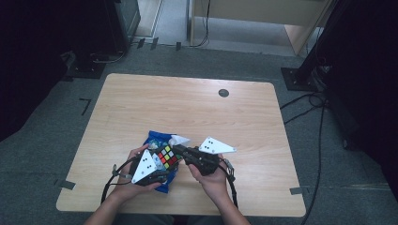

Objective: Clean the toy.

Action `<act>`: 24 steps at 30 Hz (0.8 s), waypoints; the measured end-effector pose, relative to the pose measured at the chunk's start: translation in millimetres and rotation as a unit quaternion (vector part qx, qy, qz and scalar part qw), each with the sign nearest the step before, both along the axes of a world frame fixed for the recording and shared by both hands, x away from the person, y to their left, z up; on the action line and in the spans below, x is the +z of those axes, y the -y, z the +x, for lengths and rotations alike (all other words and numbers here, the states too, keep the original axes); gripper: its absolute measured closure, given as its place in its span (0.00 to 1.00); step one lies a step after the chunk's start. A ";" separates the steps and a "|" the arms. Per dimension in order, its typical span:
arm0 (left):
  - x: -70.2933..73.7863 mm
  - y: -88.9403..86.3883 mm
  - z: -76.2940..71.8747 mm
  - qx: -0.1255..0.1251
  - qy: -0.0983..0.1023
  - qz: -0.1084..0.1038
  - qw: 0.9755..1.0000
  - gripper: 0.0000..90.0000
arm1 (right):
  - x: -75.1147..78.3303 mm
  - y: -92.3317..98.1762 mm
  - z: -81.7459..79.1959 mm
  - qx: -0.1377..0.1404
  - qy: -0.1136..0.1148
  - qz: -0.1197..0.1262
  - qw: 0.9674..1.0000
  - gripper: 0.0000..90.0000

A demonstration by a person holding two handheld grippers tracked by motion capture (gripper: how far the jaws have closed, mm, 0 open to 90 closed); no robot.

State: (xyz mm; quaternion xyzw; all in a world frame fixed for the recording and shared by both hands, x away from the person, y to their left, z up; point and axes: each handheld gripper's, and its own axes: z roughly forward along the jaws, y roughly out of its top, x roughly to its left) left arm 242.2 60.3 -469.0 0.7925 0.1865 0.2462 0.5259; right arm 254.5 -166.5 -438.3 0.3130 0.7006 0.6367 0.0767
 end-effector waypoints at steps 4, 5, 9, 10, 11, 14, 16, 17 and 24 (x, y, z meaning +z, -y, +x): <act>3.0 -5.8 2.3 0.004 -0.003 -0.015 1.000 0.38 | 9.7 0.4 -4.4 0.047 -0.010 0.022 0.999 0.98; 3.9 -7.7 2.5 0.005 0.000 -0.015 1.000 0.38 | 10.6 1.0 -5.0 0.051 -0.012 0.020 0.998 0.98; 6.6 -11.4 1.5 0.004 0.004 -0.022 1.000 0.38 | 7.9 8.5 -0.7 0.053 -0.032 0.018 0.998 0.98; 7.6 -11.9 1.0 0.001 0.005 -0.023 1.000 0.38 | 5.7 11.4 1.9 0.047 -0.043 0.019 0.998 0.98; 8.2 -11.7 0.3 0.000 0.007 -0.024 1.000 0.38 | 3.0 14.4 4.9 0.043 -0.053 0.022 0.997 0.98; 9.5 -10.4 -1.9 -0.008 0.009 -0.026 1.000 0.38 | -4.9 21.0 11.2 0.016 -0.077 0.018 0.997 0.98; 9.7 -8.1 -3.8 -0.014 0.010 -0.028 0.999 0.38 | -8.2 22.4 13.3 -0.001 -0.085 0.016 0.996 0.97; 9.6 -6.8 -4.4 -0.017 0.010 -0.026 0.999 0.38 | -8.6 22.7 13.7 -0.004 -0.090 0.017 0.996 0.97; 6.1 -1.6 -4.9 -0.013 0.009 -0.013 1.000 0.38 | 9.4 9.5 1.0 0.037 -0.068 0.045 0.996 0.96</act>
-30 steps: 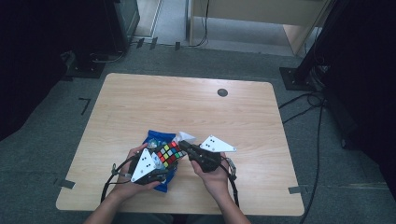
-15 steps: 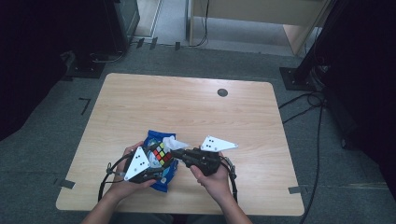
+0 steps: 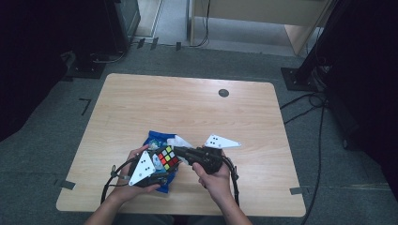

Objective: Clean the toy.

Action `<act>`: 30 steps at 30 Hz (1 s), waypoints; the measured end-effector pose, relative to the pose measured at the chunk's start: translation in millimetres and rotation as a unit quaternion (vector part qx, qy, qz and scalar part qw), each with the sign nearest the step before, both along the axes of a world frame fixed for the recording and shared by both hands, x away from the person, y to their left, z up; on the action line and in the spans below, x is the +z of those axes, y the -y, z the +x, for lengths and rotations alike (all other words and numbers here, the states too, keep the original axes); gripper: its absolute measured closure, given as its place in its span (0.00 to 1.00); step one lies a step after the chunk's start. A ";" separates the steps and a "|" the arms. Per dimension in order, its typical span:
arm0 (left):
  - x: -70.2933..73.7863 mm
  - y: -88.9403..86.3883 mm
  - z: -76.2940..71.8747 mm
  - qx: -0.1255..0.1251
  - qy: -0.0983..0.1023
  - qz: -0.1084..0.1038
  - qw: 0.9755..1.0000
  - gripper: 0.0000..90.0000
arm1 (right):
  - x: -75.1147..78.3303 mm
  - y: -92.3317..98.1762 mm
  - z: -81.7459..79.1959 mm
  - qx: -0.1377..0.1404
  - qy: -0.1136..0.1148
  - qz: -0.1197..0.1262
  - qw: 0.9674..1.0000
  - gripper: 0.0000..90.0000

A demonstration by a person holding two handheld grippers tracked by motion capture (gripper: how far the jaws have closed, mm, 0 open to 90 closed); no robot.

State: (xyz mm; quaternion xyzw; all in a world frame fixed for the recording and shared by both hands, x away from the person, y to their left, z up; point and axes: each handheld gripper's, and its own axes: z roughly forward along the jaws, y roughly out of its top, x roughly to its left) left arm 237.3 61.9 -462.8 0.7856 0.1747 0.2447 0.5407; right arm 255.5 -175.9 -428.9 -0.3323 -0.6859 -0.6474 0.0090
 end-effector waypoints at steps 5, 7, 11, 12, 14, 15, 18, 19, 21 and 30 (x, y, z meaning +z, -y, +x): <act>5.8 -12.9 4.6 0.006 -0.008 -0.026 1.000 0.38 | 4.2 -0.7 -3.3 0.023 0.001 0.009 1.000 0.96; 7.7 -17.4 5.8 0.005 -0.010 -0.036 0.999 0.38 | -0.9 3.5 0.7 0.020 -0.009 0.017 1.000 0.96; 11.6 -22.0 6.1 0.002 -0.013 -0.051 0.999 0.38 | -16.6 16.0 12.3 0.004 -0.049 0.037 0.998 0.96; 11.9 -21.9 5.7 -0.001 -0.013 -0.053 0.999 0.38 | -19.7 19.0 15.3 -0.006 -0.054 0.029 0.998 0.96; 12.6 -21.2 4.9 -0.005 -0.013 -0.059 0.998 0.38 | -24.2 24.1 19.7 -0.044 -0.055 -0.017 0.997 0.96; 13.1 -20.7 4.6 -0.004 -0.012 -0.057 0.998 0.38 | -25.9 25.9 21.3 -0.061 -0.055 -0.036 0.996 0.96; 12.6 -19.9 5.1 -0.001 -0.012 -0.055 0.998 0.38 | -31.0 36.8 25.8 -0.122 -0.059 -0.080 0.987 0.96; 12.1 -20.0 5.8 0.002 -0.013 -0.054 0.998 0.38 | -31.6 40.4 26.8 -0.143 -0.057 -0.091 0.984 0.93; 11.4 -20.3 6.6 0.005 -0.014 -0.054 0.998 0.38 | -30.6 46.4 27.1 -0.180 -0.055 -0.102 0.977 0.81; 10.7 -19.2 6.8 0.014 -0.009 -0.050 0.999 0.38 | -1.5 28.3 9.3 -0.155 -0.053 -0.028 0.986 0.37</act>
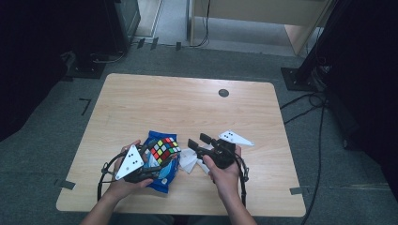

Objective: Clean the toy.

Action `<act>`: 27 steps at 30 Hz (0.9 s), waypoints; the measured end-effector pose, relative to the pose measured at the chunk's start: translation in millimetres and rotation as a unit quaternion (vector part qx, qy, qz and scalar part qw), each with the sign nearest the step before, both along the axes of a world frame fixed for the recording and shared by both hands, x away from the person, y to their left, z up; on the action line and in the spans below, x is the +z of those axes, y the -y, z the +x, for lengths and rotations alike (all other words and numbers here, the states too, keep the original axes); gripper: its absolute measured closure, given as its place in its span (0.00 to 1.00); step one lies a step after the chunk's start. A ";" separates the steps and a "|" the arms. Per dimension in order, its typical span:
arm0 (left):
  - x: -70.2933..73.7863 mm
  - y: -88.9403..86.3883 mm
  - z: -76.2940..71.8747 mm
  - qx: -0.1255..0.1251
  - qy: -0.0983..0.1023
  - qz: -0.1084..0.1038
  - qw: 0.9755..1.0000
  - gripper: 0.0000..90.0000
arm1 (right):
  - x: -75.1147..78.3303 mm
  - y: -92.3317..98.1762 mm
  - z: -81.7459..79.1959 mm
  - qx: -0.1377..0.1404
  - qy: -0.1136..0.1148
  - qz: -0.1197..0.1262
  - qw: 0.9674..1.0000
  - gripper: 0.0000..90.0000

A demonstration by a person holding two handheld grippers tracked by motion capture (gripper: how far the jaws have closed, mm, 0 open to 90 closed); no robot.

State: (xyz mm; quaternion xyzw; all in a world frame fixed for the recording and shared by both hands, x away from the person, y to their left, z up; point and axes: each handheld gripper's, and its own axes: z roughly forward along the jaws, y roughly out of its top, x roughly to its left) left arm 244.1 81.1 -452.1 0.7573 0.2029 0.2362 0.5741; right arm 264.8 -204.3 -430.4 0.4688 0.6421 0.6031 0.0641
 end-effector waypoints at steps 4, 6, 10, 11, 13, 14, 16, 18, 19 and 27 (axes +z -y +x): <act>-0.2 3.3 -2.5 0.007 0.008 0.002 1.000 0.38 | 7.7 -21.3 -9.0 0.036 -0.034 0.039 0.998 0.19; -0.3 6.1 -4.5 0.009 0.012 0.003 1.000 0.38 | 6.5 -29.8 -11.1 0.044 -0.053 0.050 0.996 0.17; 0.6 12.5 -9.0 0.008 0.021 0.005 1.000 0.38 | -0.9 -45.1 -13.0 0.044 -0.078 0.036 0.995 0.18; 0.8 13.6 -10.0 0.006 0.024 0.005 1.000 0.38 | -2.7 -47.2 -13.1 0.044 -0.083 0.035 0.995 0.20; 0.3 16.2 -11.5 0.003 0.025 0.007 1.000 0.38 | -4.9 -49.2 -13.4 0.051 -0.092 0.041 0.994 0.32; -0.4 16.8 -11.7 0.001 0.024 0.006 1.000 0.38 | -5.5 -49.0 -13.2 0.057 -0.097 0.048 0.993 0.37; -1.3 16.7 -10.8 -0.003 0.019 0.003 1.000 0.38 | -5.1 -47.5 -12.7 0.059 -0.108 0.056 0.991 0.38; -2.4 17.7 -10.0 -0.005 0.015 0.005 1.000 0.38 | -5.3 -45.3 -11.8 0.061 -0.111 0.055 0.990 0.38; -3.1 18.3 -9.4 -0.007 0.011 0.008 1.000 0.38 | -5.4 -45.0 -11.6 0.060 -0.112 0.051 0.991 0.38; -9.4 7.8 -4.2 -0.026 0.023 0.060 0.998 0.30 | 9.8 -17.9 -5.8 0.048 -0.099 0.049 0.993 0.38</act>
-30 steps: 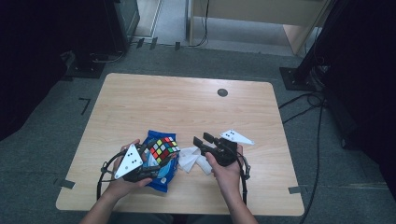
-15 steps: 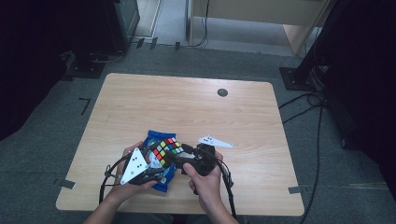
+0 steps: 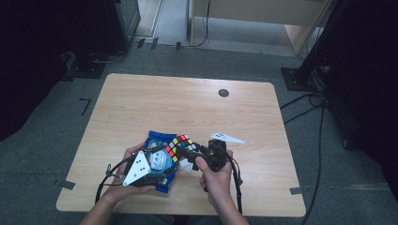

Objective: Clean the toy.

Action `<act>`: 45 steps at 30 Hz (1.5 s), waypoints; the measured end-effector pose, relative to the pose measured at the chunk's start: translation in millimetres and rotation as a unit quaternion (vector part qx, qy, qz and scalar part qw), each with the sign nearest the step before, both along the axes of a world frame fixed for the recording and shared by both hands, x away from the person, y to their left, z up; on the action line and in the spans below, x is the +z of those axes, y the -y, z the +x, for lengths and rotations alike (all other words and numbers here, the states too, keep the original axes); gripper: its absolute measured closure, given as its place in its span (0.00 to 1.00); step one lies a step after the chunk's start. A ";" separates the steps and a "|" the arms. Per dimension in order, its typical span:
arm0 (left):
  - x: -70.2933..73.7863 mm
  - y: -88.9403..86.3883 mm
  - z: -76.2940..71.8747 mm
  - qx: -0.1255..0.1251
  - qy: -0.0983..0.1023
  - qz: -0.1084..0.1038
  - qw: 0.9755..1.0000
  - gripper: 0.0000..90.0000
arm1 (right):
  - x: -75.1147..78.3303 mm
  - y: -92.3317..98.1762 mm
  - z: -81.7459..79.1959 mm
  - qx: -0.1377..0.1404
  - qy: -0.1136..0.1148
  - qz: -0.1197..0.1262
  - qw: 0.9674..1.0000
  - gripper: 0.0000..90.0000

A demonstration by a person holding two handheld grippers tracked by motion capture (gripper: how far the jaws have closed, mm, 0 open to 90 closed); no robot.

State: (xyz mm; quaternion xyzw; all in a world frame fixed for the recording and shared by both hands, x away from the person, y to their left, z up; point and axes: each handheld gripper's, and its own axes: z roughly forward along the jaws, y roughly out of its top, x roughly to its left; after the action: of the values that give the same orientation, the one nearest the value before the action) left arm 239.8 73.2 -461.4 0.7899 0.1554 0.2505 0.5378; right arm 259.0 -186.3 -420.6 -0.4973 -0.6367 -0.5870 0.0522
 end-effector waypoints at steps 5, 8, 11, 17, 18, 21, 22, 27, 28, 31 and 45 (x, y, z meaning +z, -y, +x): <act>1.8 -4.2 2.9 0.015 0.008 0.006 1.000 0.31 | 4.3 -1.9 0.0 0.041 -0.006 -0.020 0.999 0.38; 3.1 0.1 -0.9 0.012 0.021 0.021 0.999 0.29 | 1.6 -9.0 -0.4 0.054 -0.009 -0.029 0.998 0.38; 3.4 3.5 -3.2 0.010 0.024 0.027 0.999 0.28 | 2.1 -11.8 -0.8 0.060 -0.007 -0.030 0.998 0.38; 6.2 11.0 -8.3 0.000 0.028 0.029 0.999 0.23 | 0.5 -15.4 -0.8 0.069 -0.014 -0.031 0.997 0.38; 6.3 12.4 -9.1 -0.002 0.030 0.028 0.999 0.23 | -0.5 -17.2 -1.0 0.071 -0.015 -0.035 0.997 0.38; 6.6 15.4 -10.5 -0.006 0.029 0.026 0.999 0.21 | -3.7 -23.3 -1.7 0.079 -0.019 -0.046 0.996 0.38; 6.4 16.5 -10.8 -0.006 0.030 0.027 0.999 0.21 | -3.9 -24.8 -2.3 0.080 -0.021 -0.052 0.995 0.38; 0.5 21.3 -13.9 0.005 0.055 0.053 0.997 0.25 | -6.2 -30.7 -3.9 0.078 -0.015 -0.078 0.994 0.38; -0.9 21.9 -14.7 0.006 0.062 0.057 0.996 0.28 | -5.9 -31.3 -4.4 0.079 -0.016 -0.080 0.993 0.38; -1.6 21.6 -14.8 0.001 0.060 0.055 0.997 0.34 | -5.4 -32.9 -4.9 0.078 -0.008 -0.091 0.993 0.38; 4.9 -12.4 10.9 0.096 0.005 -0.007 0.995 0.37 | -20.9 -9.9 1.2 -0.056 0.055 -0.189 0.979 0.39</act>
State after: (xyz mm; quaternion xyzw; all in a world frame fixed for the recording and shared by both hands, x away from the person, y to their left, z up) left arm 250.7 85.7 -456.5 0.7664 0.2297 0.3042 0.5171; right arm 260.2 -176.4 -441.6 -0.4999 -0.7091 -0.4848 -0.1106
